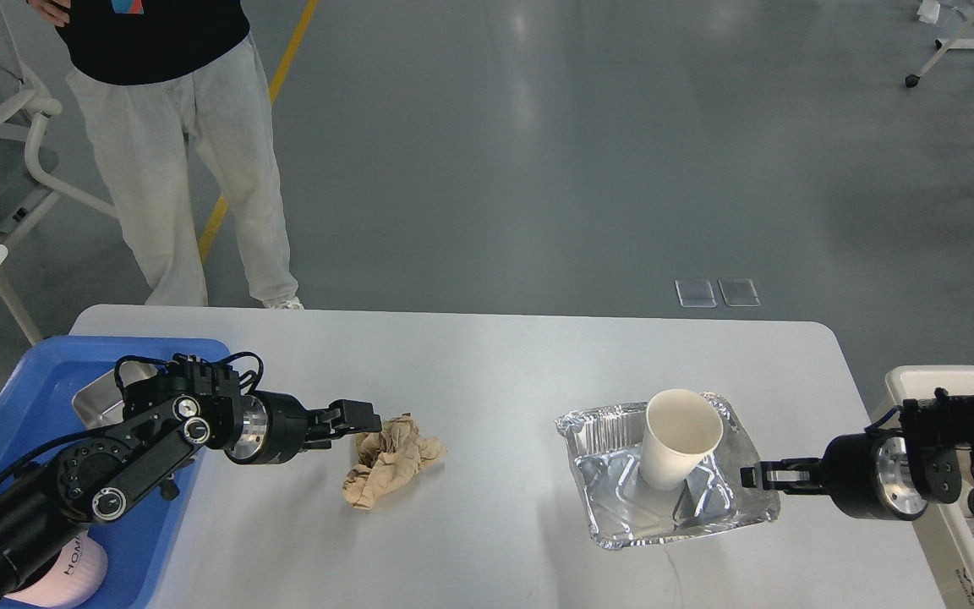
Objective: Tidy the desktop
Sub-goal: 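Reach the left gripper down and grasp the crumpled beige cloth, then lift the beige cloth with the left gripper and carry it over the foil tray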
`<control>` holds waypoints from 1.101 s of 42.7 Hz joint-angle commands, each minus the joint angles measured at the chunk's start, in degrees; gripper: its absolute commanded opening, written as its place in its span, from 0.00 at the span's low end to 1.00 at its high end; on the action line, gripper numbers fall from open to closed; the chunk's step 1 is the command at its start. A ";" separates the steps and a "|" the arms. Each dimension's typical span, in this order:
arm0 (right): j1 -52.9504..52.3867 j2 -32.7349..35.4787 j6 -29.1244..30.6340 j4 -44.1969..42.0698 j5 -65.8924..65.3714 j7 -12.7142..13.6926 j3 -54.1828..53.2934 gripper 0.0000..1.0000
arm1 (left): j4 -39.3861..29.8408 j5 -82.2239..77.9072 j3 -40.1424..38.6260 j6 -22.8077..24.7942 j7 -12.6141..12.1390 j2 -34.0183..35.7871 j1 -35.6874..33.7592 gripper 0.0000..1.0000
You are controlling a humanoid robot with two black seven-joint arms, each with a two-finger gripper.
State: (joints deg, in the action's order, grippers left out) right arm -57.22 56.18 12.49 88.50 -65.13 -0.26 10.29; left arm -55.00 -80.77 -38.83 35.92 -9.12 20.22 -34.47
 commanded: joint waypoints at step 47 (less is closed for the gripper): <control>0.62 0.25 -0.45 -0.26 -0.09 -0.09 -0.01 0.00 | 5.86 -2.37 0.33 13.82 -0.20 -3.52 -7.37 0.00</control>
State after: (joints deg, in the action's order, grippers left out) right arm -56.60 56.43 12.04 88.24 -65.21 -0.28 10.28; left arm -48.81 -83.59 -38.19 47.22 -9.32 15.19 -40.52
